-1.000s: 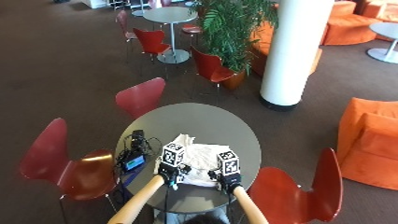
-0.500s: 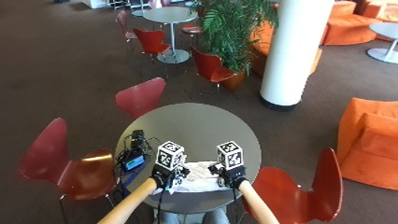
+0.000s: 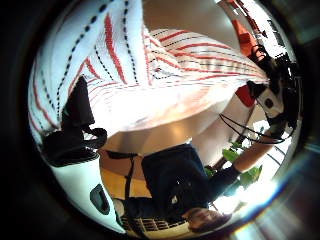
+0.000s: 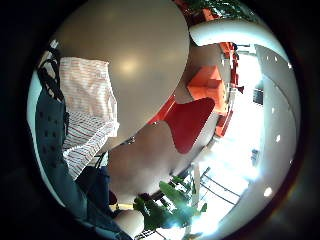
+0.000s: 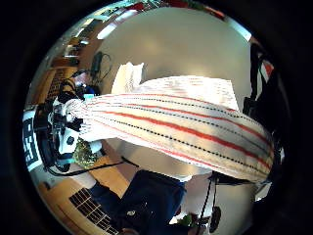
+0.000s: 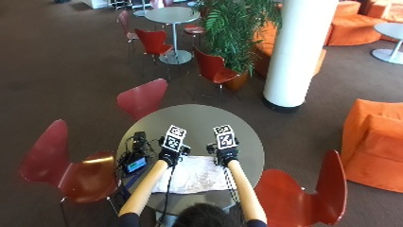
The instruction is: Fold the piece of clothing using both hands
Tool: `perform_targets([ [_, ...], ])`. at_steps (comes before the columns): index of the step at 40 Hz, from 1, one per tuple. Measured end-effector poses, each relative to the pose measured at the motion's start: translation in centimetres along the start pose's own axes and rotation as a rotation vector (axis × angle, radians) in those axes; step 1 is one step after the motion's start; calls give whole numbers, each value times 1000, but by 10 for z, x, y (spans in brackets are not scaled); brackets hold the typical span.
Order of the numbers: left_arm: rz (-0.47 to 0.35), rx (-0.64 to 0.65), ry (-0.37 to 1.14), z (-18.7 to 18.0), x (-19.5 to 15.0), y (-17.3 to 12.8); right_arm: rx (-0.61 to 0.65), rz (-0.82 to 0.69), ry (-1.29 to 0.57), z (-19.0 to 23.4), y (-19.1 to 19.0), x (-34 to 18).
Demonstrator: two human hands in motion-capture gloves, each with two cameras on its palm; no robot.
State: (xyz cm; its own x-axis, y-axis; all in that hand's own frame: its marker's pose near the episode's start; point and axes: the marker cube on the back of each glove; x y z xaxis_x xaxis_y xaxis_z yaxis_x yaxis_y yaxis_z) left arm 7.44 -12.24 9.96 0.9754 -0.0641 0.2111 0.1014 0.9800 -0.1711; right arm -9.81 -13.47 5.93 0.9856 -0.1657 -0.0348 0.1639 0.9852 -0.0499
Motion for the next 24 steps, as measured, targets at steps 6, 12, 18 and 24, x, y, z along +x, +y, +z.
perform_targets([
  [6, -170, 2, -34, 18, -4, -20, 139, 64, 9, 25, -51, 8],
  [12, -313, 7, 2, 37, -12, -39, 177, 136, -39, 44, -62, 16],
  [18, -374, 121, 36, 21, -27, -35, 368, 207, -35, 28, -61, 38],
  [24, -394, 320, 103, -9, -44, -18, 330, 256, -60, 19, -26, 51],
])
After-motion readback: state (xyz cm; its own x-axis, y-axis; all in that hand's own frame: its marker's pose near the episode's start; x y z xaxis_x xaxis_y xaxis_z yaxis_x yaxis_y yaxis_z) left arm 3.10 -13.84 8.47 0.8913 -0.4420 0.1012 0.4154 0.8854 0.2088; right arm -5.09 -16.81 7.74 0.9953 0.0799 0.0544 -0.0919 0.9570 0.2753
